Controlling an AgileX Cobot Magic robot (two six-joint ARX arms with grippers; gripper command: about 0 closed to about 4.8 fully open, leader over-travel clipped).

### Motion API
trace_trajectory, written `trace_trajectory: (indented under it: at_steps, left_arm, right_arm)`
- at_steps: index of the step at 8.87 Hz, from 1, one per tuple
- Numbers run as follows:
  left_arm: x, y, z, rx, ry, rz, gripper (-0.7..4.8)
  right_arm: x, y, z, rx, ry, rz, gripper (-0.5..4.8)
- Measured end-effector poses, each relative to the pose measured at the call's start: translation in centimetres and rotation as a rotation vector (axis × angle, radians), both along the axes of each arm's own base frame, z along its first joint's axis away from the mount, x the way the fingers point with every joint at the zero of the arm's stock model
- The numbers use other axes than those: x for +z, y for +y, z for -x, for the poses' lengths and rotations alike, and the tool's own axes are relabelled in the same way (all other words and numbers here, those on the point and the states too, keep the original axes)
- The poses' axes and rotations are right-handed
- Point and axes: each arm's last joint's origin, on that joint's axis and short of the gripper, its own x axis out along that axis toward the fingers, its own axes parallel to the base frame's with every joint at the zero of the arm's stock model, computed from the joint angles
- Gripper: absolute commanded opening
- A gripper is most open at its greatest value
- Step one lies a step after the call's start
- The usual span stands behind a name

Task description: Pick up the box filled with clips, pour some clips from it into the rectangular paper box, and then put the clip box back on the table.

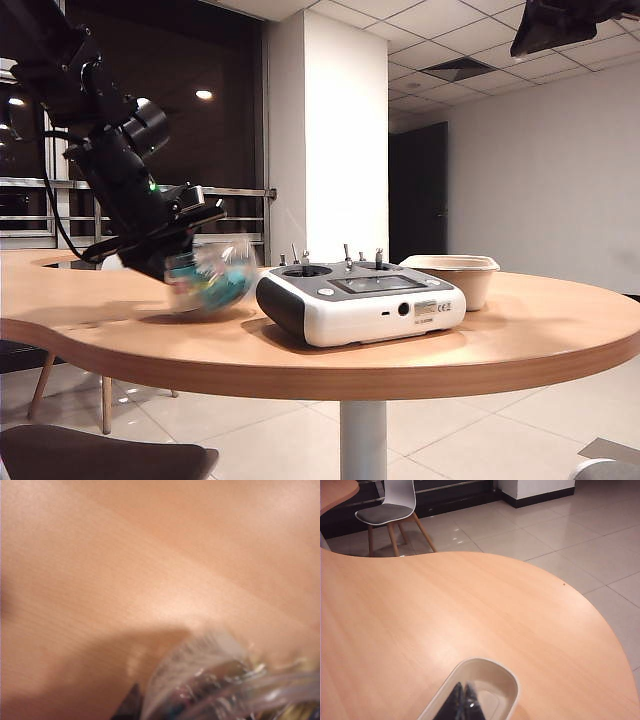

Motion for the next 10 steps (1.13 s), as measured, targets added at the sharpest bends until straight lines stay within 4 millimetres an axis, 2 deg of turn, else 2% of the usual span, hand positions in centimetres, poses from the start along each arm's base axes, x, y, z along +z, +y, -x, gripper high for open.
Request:
trace_trajectory:
  at_steps: [1, 2, 3, 4, 5, 7, 9, 10]
  left_arm:
    - [3.1, -0.6, -1.4, 0.007, -0.091, -0.001, -0.06]
    - [6.4, -3.0, -1.8, -0.013, -0.191, -0.021, -0.06]
    - [7.1, -4.5, -1.6, -0.019, -0.219, -0.046, -0.06]
    - [7.2, -4.8, -1.5, -0.022, -0.225, -0.047, -0.06]
    - [8.6, -6.3, -1.4, -0.042, -0.266, -0.043, -0.06]
    - [10.4, -6.5, -1.4, -0.024, -0.305, -0.054, -0.06]
    - [11.3, -6.3, -1.3, -0.003, -0.298, -0.084, -0.06]
    - [11.3, -6.2, -1.3, 0.000, -0.293, -0.093, -0.06]
  right_arm:
    - [0.0, 0.0, 0.0, 0.000, 0.000, 0.000, -0.01]
    - [0.0, 0.0, 0.0, 0.000, 0.000, 0.000, -0.01]
    - [0.0, 0.0, 0.0, 0.000, 0.000, 0.000, -0.01]
    - [0.0, 0.0, 0.0, 0.000, 0.002, 0.000, -0.01]
    - [-0.6, 0.0, -0.1, 0.000, 0.050, 0.007, -0.01]
    - [-2.6, 0.2, -1.3, -0.001, 0.131, 0.019, -0.01]
    - [-4.6, 0.4, -2.7, -0.001, 0.198, 0.028, -0.01]
    - [-5.6, 0.4, -3.2, -0.001, 0.226, 0.032, 0.57]
